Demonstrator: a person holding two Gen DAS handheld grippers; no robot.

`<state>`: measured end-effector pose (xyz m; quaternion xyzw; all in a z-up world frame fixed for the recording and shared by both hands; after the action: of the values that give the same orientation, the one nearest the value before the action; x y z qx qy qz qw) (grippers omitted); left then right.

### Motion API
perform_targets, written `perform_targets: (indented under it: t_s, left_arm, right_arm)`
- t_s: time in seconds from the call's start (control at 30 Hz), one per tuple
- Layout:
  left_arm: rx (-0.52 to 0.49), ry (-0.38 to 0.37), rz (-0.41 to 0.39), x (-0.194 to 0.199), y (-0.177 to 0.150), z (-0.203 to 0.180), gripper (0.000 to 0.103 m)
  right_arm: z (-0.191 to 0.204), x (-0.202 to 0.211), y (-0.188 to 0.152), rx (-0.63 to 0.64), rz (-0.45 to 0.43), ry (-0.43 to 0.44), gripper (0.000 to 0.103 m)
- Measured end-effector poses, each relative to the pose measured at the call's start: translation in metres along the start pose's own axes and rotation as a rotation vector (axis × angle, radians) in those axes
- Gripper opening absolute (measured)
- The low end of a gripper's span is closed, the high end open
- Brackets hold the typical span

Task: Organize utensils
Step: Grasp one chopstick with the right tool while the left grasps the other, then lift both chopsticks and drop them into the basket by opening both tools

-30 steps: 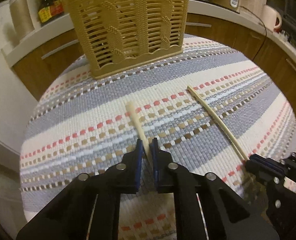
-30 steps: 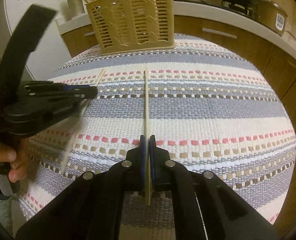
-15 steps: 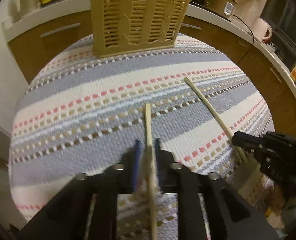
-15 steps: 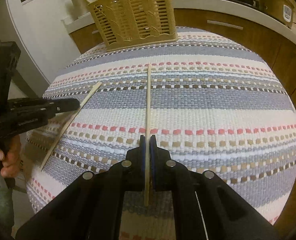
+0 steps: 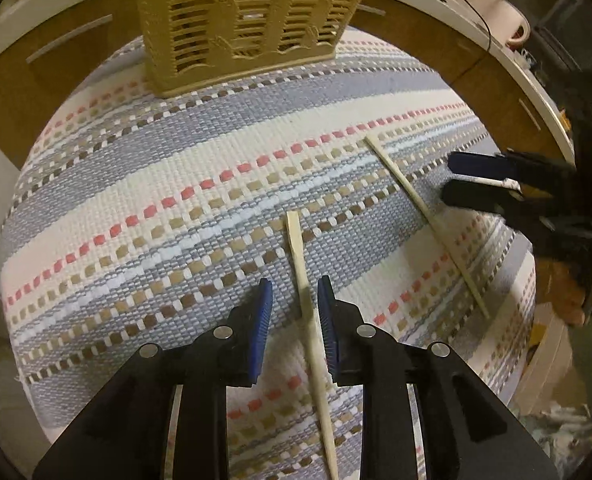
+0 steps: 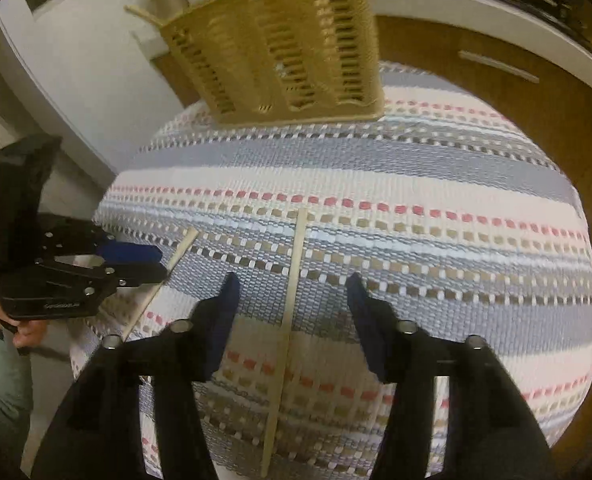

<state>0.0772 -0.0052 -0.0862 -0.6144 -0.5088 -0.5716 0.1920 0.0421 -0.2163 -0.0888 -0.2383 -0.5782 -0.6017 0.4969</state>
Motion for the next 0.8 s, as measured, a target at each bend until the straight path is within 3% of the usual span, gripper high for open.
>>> perform_targets:
  t_s: [0.13, 0.37, 0.47, 0.6, 0.63, 0.67, 0.73, 0.8]
  left_arm:
    - [-0.021, 0.017, 0.042, -0.005, 0.006, -0.004, 0.022]
    - [-0.093, 0.091, 0.111, -0.022, 0.024, -0.026, 0.023]
    - [-0.115, 0.139, 0.127, -0.029, 0.026, -0.04, 0.024]
    - [-0.165, 0.249, 0.105, -0.037, 0.021, -0.059, 0.02]
    - [-0.172, 0.265, 0.098, -0.038, 0.02, -0.063, 0.017]
    - [-0.16, 0.265, 0.083, -0.039, 0.02, -0.068, 0.006]
    - [-0.145, 0.323, 0.045, -0.039, 0.019, -0.069, 0.004]
    - [-0.125, 0.292, -0.01, -0.037, 0.021, -0.071, 0.004]
  right_arm:
    - [0.001, -0.021, 0.013, -0.024, 0.123, 0.031, 0.023]
    - [0.014, -0.041, 0.029, 0.034, 0.247, -0.054, 0.023]
    - [0.021, -0.045, 0.032, 0.088, 0.267, -0.14, 0.013]
    - [0.029, -0.047, 0.033, 0.127, 0.27, -0.194, 0.006]
    - [0.03, -0.047, 0.033, 0.129, 0.265, -0.197, 0.005]
    - [0.03, -0.047, 0.032, 0.129, 0.259, -0.198, 0.005]
    - [0.03, -0.047, 0.032, 0.123, 0.247, -0.189, 0.005]
    - [0.028, -0.041, 0.025, 0.103, 0.237, -0.154, 0.004]
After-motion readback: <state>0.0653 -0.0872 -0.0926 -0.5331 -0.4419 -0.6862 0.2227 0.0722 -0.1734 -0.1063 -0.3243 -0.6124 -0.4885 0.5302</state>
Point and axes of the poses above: each gripper's, at about its wrist camera, not at the fingertips, and x roughly against the way its jaws point, z to its left, y to its top, the point moved 3 cm from there along -x, roughly the way its jaws point, and after that the axes turned 1 degree about x, right-handed, at the moved point
